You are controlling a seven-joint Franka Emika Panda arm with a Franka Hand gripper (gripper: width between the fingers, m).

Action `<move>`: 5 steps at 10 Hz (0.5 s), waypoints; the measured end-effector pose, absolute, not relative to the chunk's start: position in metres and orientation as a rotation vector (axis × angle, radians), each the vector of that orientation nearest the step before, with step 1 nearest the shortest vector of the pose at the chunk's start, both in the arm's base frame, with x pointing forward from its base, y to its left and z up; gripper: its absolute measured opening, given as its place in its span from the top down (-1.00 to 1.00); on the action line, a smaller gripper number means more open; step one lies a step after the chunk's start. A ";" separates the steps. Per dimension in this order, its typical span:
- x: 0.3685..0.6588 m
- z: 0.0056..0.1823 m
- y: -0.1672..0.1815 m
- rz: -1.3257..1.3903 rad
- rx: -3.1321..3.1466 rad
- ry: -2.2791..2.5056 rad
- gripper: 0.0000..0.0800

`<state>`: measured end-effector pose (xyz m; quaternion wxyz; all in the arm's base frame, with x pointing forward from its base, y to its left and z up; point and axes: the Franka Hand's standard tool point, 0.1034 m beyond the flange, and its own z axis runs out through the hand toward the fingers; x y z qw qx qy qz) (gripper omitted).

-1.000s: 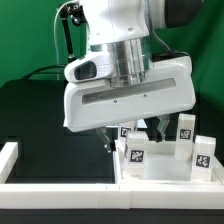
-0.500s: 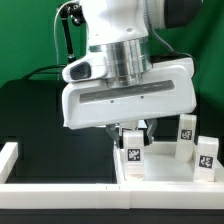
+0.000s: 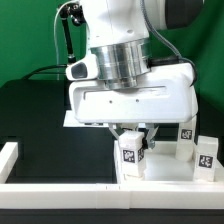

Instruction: Assemble square table

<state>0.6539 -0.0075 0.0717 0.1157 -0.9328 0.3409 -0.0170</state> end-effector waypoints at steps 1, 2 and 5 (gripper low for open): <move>0.656 0.072 -0.007 -0.017 -2.643 1.188 0.27; 0.659 0.072 -0.003 0.048 -2.508 1.448 0.27; 0.664 0.071 0.001 0.171 -2.112 1.889 0.27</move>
Offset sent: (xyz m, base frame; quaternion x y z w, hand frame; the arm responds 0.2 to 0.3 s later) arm 0.0385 0.0087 -0.0033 0.0777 -0.0739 0.4249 0.8989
